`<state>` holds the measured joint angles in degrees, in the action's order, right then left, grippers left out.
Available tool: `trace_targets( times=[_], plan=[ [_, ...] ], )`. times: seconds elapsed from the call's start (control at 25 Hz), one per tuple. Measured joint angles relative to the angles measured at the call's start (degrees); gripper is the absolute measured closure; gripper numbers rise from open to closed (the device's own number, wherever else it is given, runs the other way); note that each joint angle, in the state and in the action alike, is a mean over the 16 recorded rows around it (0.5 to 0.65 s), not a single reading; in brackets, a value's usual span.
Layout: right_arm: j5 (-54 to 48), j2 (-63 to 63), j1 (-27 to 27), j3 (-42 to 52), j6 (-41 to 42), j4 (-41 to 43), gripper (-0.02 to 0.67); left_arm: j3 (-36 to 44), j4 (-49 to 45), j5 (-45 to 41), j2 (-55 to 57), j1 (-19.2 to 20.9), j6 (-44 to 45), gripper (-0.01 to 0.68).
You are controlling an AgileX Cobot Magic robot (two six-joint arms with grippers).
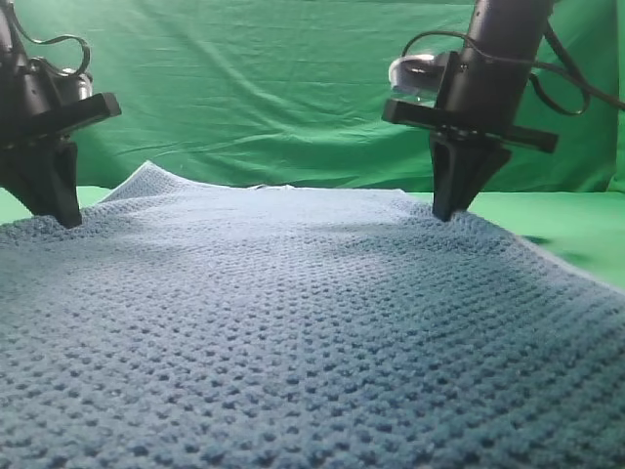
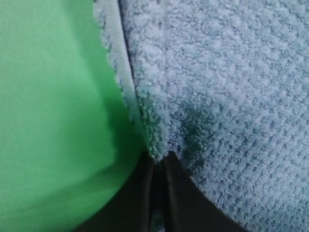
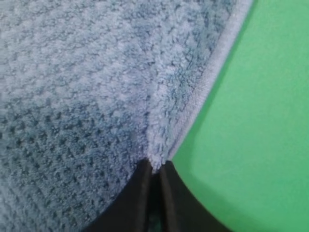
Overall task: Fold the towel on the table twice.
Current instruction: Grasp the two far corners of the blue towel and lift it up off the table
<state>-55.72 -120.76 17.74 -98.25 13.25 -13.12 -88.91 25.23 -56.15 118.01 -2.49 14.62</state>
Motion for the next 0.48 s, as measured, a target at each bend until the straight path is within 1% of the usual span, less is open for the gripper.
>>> trace_targets(
  times=[0.24, 0.48],
  plan=[
    [2.05, 3.21, 0.04, -8.02, 0.15, -0.06, 0.649, -11.62, 0.56, -2.65, -0.99, -0.04, -0.54, 0.673],
    [10.06, 5.6, 0.07, -16.45, 2.17, -0.19, 0.649, -24.81, 3.66, 0.93, -2.08, -0.08, -0.87, 0.673]
  ],
)
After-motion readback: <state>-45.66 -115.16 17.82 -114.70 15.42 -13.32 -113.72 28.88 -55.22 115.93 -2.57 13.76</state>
